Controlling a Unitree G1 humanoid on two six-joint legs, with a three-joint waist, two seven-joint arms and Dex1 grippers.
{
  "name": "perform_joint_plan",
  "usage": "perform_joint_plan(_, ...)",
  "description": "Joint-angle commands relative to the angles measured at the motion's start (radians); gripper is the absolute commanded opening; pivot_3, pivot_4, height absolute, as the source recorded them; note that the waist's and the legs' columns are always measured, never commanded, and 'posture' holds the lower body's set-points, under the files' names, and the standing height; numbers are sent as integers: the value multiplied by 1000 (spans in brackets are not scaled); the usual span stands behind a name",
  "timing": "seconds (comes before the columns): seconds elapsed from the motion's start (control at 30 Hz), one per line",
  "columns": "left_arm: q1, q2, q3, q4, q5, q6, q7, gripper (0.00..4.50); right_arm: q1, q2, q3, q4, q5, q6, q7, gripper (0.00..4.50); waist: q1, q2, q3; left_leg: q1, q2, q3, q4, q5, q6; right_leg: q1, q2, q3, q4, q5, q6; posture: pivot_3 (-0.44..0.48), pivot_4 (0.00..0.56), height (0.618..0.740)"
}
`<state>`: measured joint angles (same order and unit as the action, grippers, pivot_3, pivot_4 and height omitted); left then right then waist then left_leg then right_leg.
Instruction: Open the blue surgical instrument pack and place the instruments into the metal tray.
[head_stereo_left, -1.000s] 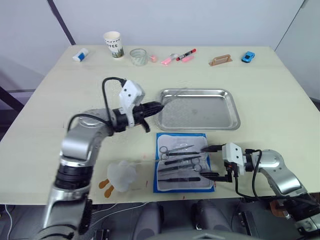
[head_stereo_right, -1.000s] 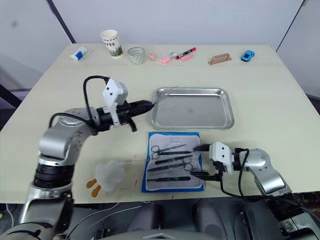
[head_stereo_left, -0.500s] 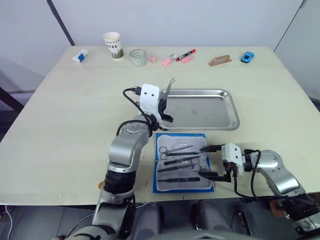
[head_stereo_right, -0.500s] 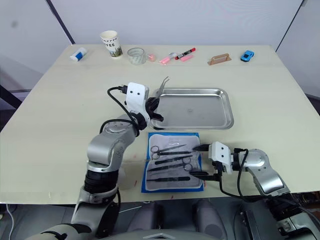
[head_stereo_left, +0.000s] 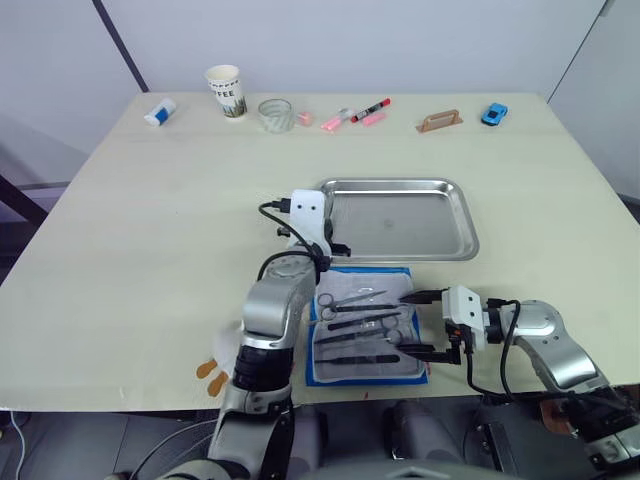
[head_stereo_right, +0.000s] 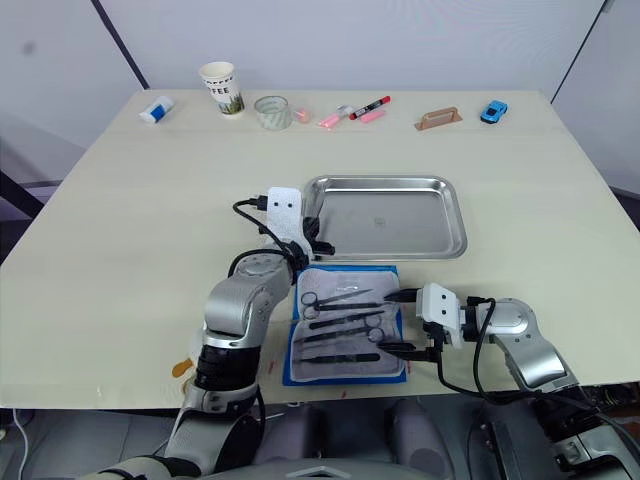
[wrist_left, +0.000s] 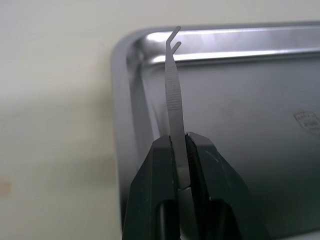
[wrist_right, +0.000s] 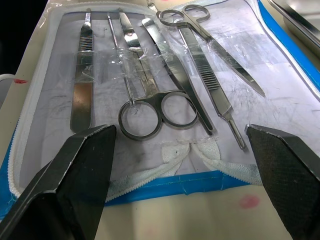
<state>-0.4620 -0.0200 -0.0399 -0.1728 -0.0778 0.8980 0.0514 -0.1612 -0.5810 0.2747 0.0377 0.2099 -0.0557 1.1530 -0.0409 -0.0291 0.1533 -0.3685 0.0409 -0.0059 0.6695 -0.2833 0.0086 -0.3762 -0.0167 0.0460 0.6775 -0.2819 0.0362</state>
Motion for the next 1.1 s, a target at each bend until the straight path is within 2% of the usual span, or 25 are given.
perform_joint_plan(0.03, -3, -6, -6, -10, 5, -8, -2, 21, 32, -4, 57, 65, -94, 27, -32, 4500, 0, 0, 0, 0, 0, 0, 0, 0, 0, 0, 0, 0, 0, 0, 0, 0, 150, 740)
perform_joint_plan(0.23, 2, -9, 0, -12, 12, -4, 11, 21, 31, -7, 55, 63, -93, 30, -30, 4500, 0, 0, 0, 0, 0, 0, 0, 0, 0, 0, 0, 0, 0, 0, 0, 0, 150, 740)
perform_joint_plan(0.27, 3, -9, 1, -15, 15, -3, 15, 679, 32, -7, 55, 62, -93, 31, -29, 4500, 0, 0, 0, 0, 0, 0, 0, 0, 0, 0, 0, 0, 0, 0, 0, 0, 150, 740)
perform_joint_plan(0.3, 4, -8, 2, -18, 19, -1, 19, 860, 33, -8, 55, 61, -93, 31, -29, 4500, 0, 0, 0, 0, 0, 0, 0, 0, 0, 0, 0, 0, 0, 0, 0, 0, 150, 740)
perform_joint_plan(0.37, 6, -7, 2, -22, 23, 1, 24, 1633, 34, -8, 55, 60, -93, 31, -29, 4500, 0, 0, 0, 0, 0, 0, 0, 0, 0, 0, 0, 0, 0, 0, 0, 0, 150, 740)
perform_joint_plan(0.4, 5, -6, 2, -21, 22, 1, 23, 2234, 33, -8, 55, 62, -93, 31, -29, 4500, 0, 0, 0, 0, 0, 0, 0, 0, 0, 0, 0, 0, 0, 0, 0, 0, 150, 740)
perform_joint_plan(0.53, 7, -2, 2, -33, 22, -8, 19, 4184, 33, -7, 56, 64, -92, 30, -30, 4500, -1, 0, 0, 1, 0, 1, -1, 0, 0, 0, 0, 1, 0, 0, 0, 0, 150, 740)
perform_joint_plan(0.57, 7, -1, 2, -35, 22, -8, 20, 4455, 33, -7, 56, 64, -92, 30, -31, 4500, -1, 0, 0, 1, 0, 1, -1, 0, 0, 0, 0, 1, 0, 0, 0, 0, 150, 740)
perform_joint_plan(0.83, 3, 62, -2, -134, -21, -33, -76, 4455, 38, -5, 56, 62, -91, 30, -33, 4500, -1, 0, 0, 1, 0, 1, -1, 0, 0, 0, 0, 1, 0, 0, 0, 0, 150, 740)
perform_joint_plan(0.97, 8, 155, 6, -183, -70, -85, -207, 4455, 37, -2, 57, 65, -92, 29, -35, 4500, -1, 0, 0, 1, 0, 1, -1, 1, -1, 0, 0, 1, 0, 0, 0, 0, 150, 740)
perform_joint_plan(1.1, 48, 268, 45, -187, -176, -181, -421, 4455, 38, 1, 57, 62, -90, 32, -37, 4500, -1, 0, 0, 1, 0, 1, -2, 1, -2, 0, 0, 1, -1, 0, 0, 0, 150, 740)
